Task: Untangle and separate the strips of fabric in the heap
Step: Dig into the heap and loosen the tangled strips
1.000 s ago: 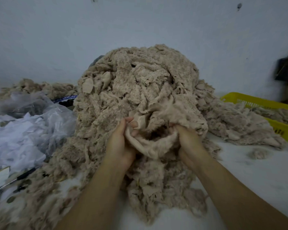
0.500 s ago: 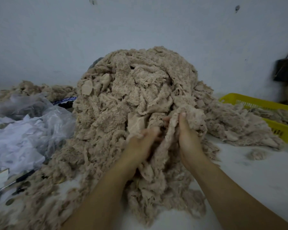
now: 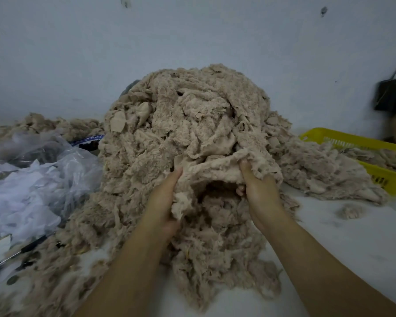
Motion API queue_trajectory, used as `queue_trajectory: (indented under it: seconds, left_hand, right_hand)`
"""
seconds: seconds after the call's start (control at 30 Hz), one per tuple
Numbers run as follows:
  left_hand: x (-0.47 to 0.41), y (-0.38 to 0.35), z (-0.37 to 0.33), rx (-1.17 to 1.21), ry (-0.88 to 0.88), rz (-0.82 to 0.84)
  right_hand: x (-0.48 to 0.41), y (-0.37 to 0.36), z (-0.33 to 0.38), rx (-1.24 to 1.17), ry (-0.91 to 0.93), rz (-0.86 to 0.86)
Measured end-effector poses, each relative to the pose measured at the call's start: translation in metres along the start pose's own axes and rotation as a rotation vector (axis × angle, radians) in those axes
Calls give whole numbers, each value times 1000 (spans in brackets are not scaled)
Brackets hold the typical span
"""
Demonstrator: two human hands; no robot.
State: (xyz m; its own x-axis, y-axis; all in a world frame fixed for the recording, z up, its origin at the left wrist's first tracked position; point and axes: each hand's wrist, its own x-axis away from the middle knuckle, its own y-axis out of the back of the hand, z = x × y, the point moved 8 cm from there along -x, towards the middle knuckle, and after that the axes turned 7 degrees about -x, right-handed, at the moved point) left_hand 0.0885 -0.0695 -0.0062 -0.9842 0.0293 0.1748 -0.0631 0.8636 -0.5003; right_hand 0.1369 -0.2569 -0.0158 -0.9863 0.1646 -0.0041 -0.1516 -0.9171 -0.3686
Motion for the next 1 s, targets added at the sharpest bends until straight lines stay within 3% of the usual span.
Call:
queue_trajectory:
  seconds: [0.23,0.37,0.5,0.73,0.9,1.0]
  left_hand:
    - [-16,31,-3,221,-54,-94]
    - [-18,18,0,149,-94,-6]
    - [-12,-11,10,7,-33,129]
    - [-3,-27,11,-138,-83,162]
    - [-5,-25,17,-170,-75,148]
    - [-8,-24,18,-184,-92,148]
  right_hand:
    - [11,-13,20,85,142,158]
    - [16,-19,23,188,179,202]
    - [33,-45,18,285,201,374]
    - [44,-63,8,364,240,543]
    - [31,-55,9,694,366,478]
    - [30,-44,23,634,365,432]
